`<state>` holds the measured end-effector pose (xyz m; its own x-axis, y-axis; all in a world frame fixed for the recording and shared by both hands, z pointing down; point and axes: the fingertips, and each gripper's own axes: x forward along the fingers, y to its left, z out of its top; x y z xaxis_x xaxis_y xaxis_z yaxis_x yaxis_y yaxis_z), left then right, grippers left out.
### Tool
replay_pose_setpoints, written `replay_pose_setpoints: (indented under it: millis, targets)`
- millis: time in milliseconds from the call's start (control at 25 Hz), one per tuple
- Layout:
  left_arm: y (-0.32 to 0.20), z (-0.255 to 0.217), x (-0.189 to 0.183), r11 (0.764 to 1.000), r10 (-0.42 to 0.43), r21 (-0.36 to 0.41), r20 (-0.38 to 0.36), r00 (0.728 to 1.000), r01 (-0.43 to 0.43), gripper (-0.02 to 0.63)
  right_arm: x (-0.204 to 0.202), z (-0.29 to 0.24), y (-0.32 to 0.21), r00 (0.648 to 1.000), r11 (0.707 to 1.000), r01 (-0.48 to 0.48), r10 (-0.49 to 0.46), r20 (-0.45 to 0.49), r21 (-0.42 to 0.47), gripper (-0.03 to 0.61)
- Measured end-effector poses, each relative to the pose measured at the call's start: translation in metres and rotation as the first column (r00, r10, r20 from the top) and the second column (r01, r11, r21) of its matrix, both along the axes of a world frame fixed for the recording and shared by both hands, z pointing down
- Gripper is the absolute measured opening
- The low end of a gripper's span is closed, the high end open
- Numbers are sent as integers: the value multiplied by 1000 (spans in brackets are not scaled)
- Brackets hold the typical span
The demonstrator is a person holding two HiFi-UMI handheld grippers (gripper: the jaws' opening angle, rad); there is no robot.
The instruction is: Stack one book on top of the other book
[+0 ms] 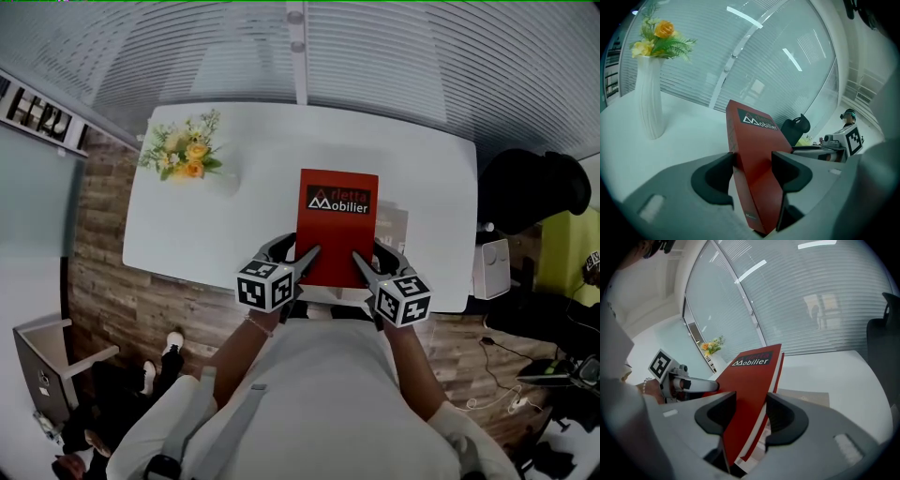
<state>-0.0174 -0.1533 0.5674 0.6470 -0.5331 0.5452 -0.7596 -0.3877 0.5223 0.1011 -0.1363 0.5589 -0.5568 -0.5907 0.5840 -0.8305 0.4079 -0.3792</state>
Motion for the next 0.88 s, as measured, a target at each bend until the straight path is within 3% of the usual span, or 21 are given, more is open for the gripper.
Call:
replay_pose_setpoints:
  millis: [280,880]
  targets:
    - [6,-2,71,1000,-6,9,17,1000,5,264,71,1,7,1000,1000,-6,6,18,3,201]
    - [24,-10,171,999,-36,28,42,998,34,264,172,-3,23,999,1000,0,-1,52,7,201]
